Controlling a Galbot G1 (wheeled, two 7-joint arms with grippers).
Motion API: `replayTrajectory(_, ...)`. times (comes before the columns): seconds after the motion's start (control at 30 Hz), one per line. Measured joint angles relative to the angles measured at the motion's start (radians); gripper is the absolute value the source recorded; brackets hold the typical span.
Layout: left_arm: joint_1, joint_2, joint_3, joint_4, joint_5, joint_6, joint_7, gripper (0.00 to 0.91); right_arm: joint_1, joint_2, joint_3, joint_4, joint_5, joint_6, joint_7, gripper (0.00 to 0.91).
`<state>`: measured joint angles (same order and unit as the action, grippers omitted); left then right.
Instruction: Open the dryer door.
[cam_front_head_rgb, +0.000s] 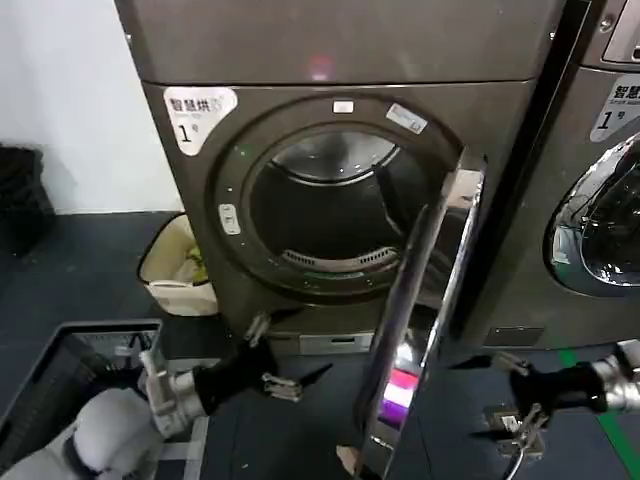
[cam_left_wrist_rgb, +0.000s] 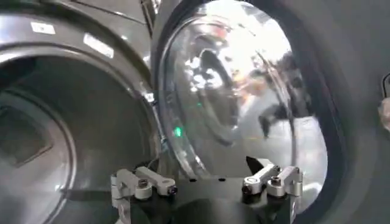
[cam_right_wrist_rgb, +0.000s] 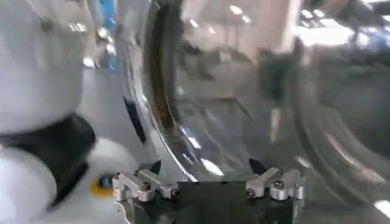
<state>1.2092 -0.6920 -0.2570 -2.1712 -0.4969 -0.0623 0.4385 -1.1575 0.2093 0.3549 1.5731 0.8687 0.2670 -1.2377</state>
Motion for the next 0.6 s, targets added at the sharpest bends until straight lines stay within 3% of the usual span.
replayTrajectory(0.37,-0.135,-0.029,0.145,0.011,0.007,-0.003,0.001,0.907,0.014,0.036,0.039,-0.424,-0.051,0.123,0.12,0.907)
replayTrajectory(0.6,-0.201,-0.053,0.231,0.02,0.011,0.002,-0.002,0.907,-0.08,0.086,0.2,-0.642,-0.094,0.126,0.278,0.907)
